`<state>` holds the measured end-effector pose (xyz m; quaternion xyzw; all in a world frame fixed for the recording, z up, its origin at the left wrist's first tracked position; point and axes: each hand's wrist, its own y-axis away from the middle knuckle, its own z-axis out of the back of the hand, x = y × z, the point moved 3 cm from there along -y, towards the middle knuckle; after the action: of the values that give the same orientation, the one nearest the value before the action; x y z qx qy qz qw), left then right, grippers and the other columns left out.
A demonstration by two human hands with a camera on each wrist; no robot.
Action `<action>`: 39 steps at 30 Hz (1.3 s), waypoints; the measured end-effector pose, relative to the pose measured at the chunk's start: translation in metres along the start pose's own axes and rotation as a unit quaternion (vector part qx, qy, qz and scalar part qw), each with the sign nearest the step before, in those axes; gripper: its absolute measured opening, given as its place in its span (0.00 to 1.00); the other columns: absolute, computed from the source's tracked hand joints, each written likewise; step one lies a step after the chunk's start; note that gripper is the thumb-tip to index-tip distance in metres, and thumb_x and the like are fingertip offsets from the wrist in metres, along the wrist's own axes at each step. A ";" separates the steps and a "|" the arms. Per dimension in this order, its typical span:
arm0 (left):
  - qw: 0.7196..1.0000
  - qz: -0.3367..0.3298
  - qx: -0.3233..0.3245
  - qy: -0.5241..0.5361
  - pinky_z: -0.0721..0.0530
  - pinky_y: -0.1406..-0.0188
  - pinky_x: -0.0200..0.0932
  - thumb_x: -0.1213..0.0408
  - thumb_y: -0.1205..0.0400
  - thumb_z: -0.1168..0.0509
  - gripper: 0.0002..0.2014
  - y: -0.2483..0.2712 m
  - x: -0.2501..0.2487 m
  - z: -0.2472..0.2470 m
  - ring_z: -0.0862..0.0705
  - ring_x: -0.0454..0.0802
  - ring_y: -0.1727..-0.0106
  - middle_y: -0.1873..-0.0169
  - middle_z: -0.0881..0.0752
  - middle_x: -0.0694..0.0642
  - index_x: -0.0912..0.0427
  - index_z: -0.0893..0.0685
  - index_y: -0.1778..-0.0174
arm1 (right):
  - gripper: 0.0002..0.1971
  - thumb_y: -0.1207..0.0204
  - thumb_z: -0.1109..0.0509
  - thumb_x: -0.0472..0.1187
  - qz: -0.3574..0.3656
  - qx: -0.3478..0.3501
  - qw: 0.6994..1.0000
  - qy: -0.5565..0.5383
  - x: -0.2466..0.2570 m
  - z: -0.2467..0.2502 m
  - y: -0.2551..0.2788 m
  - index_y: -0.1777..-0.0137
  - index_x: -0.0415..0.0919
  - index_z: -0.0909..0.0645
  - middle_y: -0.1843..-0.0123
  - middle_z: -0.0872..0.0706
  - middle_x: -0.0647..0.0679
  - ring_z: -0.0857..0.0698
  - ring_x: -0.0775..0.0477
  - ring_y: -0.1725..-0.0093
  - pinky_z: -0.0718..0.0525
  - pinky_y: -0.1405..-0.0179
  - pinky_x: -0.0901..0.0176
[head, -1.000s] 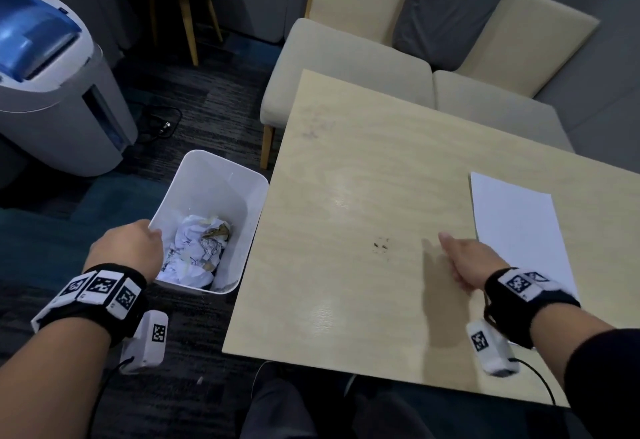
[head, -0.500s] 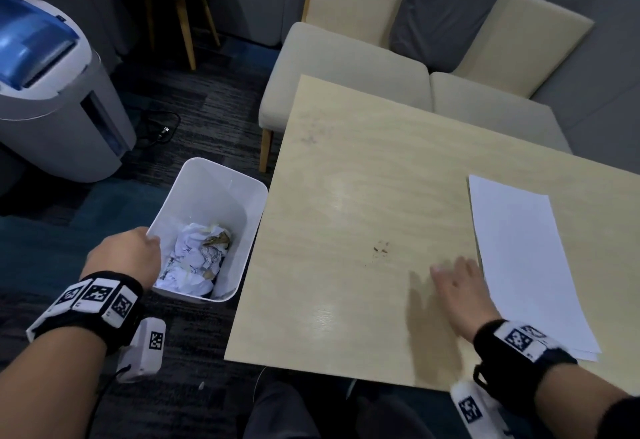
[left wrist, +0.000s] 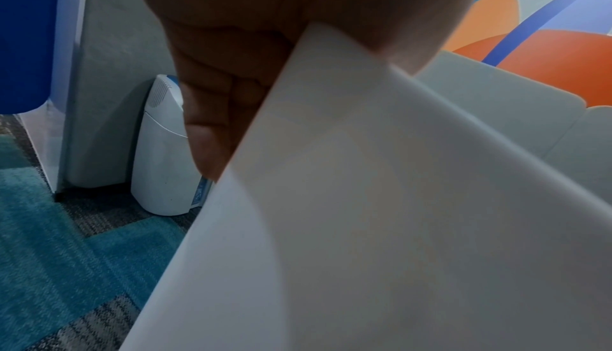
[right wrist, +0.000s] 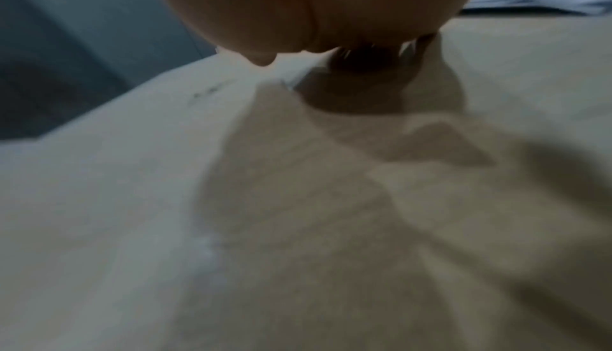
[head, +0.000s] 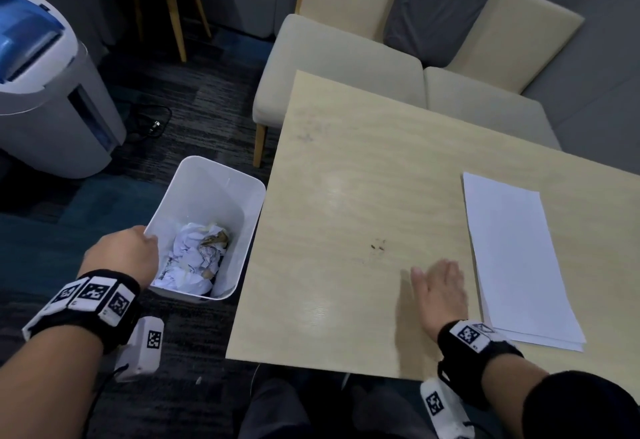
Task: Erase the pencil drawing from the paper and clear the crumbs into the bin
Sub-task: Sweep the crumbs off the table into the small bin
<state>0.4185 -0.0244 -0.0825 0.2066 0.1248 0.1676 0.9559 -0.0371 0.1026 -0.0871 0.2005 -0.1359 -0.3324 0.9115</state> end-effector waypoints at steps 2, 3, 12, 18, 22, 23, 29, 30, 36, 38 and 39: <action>1.000 0.000 0.003 0.001 0.25 0.57 0.49 0.61 0.13 0.49 0.16 -0.001 0.000 -0.001 0.20 0.64 0.59 0.65 0.20 0.61 0.62 0.17 0.50 | 0.40 0.15 0.61 0.64 -0.032 -0.006 0.999 0.019 0.008 -0.006 -0.006 0.13 0.36 0.66 0.11 0.65 0.39 0.65 0.40 0.12 0.59 0.14 0.40; 1.000 0.001 0.004 0.000 0.25 0.57 0.49 0.61 0.13 0.49 0.16 -0.002 0.000 -0.001 0.20 0.64 0.59 0.65 0.20 0.61 0.62 0.16 0.50 | 0.40 0.15 0.62 0.64 -0.013 -0.001 1.000 0.027 0.022 -0.012 -0.005 0.14 0.37 0.68 0.12 0.68 0.39 0.66 0.39 0.13 0.61 0.14 0.39; 1.000 0.013 0.009 -0.004 0.23 0.55 0.51 0.61 0.13 0.49 0.15 -0.001 -0.002 0.000 0.20 0.64 0.58 0.64 0.19 0.62 0.60 0.18 0.53 | 0.38 0.15 0.61 0.63 0.113 -0.041 0.992 -0.031 0.028 0.014 -0.005 0.13 0.42 0.67 0.12 0.69 0.48 0.67 0.52 0.13 0.62 0.13 0.50; 1.000 0.017 0.018 -0.006 0.22 0.57 0.51 0.60 0.14 0.49 0.15 -0.004 0.000 -0.003 0.19 0.64 0.60 0.65 0.17 0.62 0.59 0.19 0.58 | 0.39 0.14 0.61 0.62 0.025 -0.020 0.999 0.005 0.037 0.001 -0.033 0.13 0.36 0.66 0.12 0.67 0.40 0.67 0.43 0.13 0.62 0.14 0.40; 0.999 0.022 0.027 -0.011 0.22 0.56 0.52 0.62 0.15 0.49 0.14 -0.005 -0.002 -0.002 0.19 0.64 0.61 0.66 0.18 0.62 0.59 0.21 0.61 | 0.39 0.16 0.67 0.66 0.241 0.038 0.970 0.020 0.091 -0.012 -0.006 0.14 0.44 0.70 0.15 0.75 0.50 0.73 0.51 0.15 0.67 0.15 0.51; 0.999 0.024 0.028 -0.011 0.22 0.57 0.52 0.61 0.15 0.49 0.14 -0.005 -0.002 -0.001 0.19 0.64 0.61 0.66 0.18 0.62 0.59 0.20 0.61 | 0.38 0.16 0.66 0.67 0.276 0.048 0.960 0.001 0.094 -0.010 0.002 0.13 0.45 0.69 0.15 0.74 0.53 0.72 0.54 0.15 0.66 0.15 0.54; 0.999 0.018 0.026 -0.017 0.21 0.57 0.52 0.59 0.15 0.50 0.16 -0.008 0.003 0.003 0.19 0.64 0.62 0.67 0.18 0.61 0.58 0.21 0.62 | 0.38 0.14 0.60 0.63 0.072 0.000 0.997 -0.032 0.043 0.024 -0.046 0.13 0.39 0.63 0.11 0.65 0.44 0.65 0.47 0.12 0.62 0.13 0.47; 0.999 0.017 0.025 -0.019 0.22 0.58 0.51 0.59 0.15 0.50 0.16 -0.008 0.003 0.004 0.19 0.64 0.63 0.67 0.18 0.61 0.58 0.21 0.62 | 0.39 0.14 0.59 0.63 0.037 0.002 0.999 -0.020 0.040 0.023 -0.054 0.13 0.38 0.63 0.11 0.64 0.41 0.65 0.45 0.12 0.60 0.13 0.43; 0.999 0.014 0.030 -0.021 0.23 0.56 0.51 0.61 0.14 0.49 0.15 -0.009 0.000 0.006 0.19 0.65 0.59 0.65 0.18 0.62 0.59 0.21 0.61 | 0.37 0.16 0.64 0.66 0.273 0.045 0.961 0.027 0.085 -0.007 -0.012 0.13 0.47 0.67 0.14 0.73 0.53 0.71 0.54 0.15 0.65 0.15 0.53; 0.999 0.016 0.032 -0.019 0.23 0.55 0.51 0.60 0.14 0.49 0.15 -0.010 0.001 0.006 0.19 0.65 0.58 0.63 0.17 0.63 0.59 0.19 0.58 | 0.36 0.14 0.62 0.65 0.287 0.030 0.957 0.012 0.077 0.003 -0.011 0.12 0.49 0.65 0.14 0.71 0.57 0.69 0.57 0.15 0.63 0.15 0.56; 0.999 0.016 0.034 -0.020 0.23 0.56 0.51 0.59 0.14 0.49 0.15 -0.010 0.001 0.006 0.19 0.65 0.58 0.63 0.17 0.63 0.59 0.19 0.57 | 0.36 0.14 0.61 0.64 0.260 0.010 0.966 0.011 0.068 0.009 -0.022 0.12 0.49 0.64 0.13 0.70 0.56 0.68 0.56 0.14 0.62 0.15 0.55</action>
<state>0.4239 -0.0346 -0.0821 0.2437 0.1083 0.1746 0.9478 -0.0023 0.0398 -0.0809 0.1714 -0.1768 -0.0806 0.9658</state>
